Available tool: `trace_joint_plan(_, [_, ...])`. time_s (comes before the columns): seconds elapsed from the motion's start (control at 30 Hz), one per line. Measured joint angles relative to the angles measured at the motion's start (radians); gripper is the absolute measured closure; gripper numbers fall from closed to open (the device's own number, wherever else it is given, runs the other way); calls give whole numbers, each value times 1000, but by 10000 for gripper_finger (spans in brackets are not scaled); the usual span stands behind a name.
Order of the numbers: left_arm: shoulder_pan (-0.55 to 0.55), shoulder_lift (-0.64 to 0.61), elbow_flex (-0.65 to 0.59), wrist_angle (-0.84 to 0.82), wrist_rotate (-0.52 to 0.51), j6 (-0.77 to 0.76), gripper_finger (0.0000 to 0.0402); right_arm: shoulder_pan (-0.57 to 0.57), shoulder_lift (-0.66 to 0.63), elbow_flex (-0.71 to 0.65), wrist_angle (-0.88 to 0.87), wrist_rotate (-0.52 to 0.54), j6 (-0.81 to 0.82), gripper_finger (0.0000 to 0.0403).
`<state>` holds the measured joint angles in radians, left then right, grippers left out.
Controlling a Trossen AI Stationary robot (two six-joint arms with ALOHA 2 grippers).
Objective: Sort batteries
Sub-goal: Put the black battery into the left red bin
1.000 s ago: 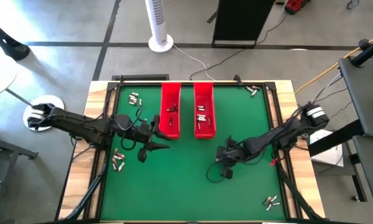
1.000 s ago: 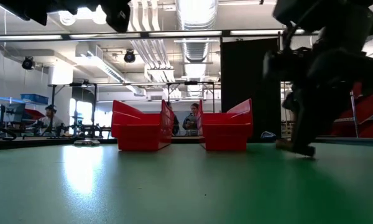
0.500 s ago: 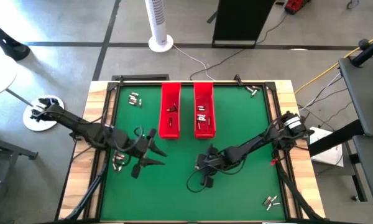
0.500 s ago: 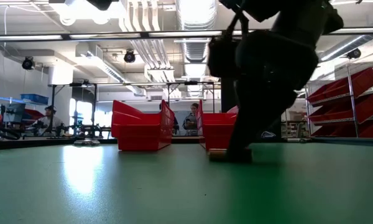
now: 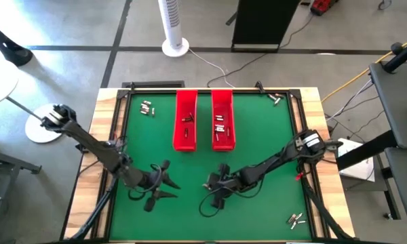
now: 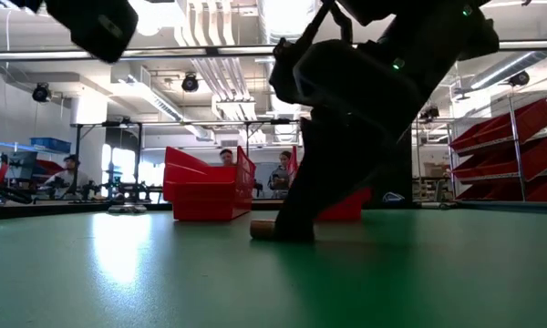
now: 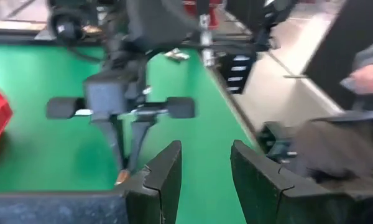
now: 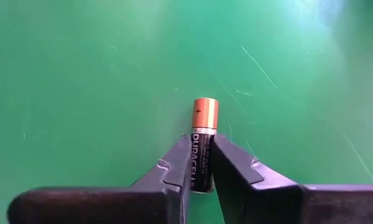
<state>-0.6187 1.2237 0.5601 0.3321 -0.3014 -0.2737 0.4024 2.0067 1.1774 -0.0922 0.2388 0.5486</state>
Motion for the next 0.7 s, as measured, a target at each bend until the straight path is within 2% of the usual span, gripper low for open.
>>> trace_joint_plan(0.13, [10,117,-2,53,-108,-10,283,35,4,-1,16,80,1,339])
trace_joint_plan(0.27, [25,235,18,54,-127,-53,282,64,8,-5,24,150,-2,323])
trace_joint_plan(0.43, [47,363,68,68,-135,-101,259,66,8,-8,27,152,-4,307])
trace_joint_plan(0.7, [94,586,151,148,-137,-40,198,69,8,-9,29,147,-37,305])
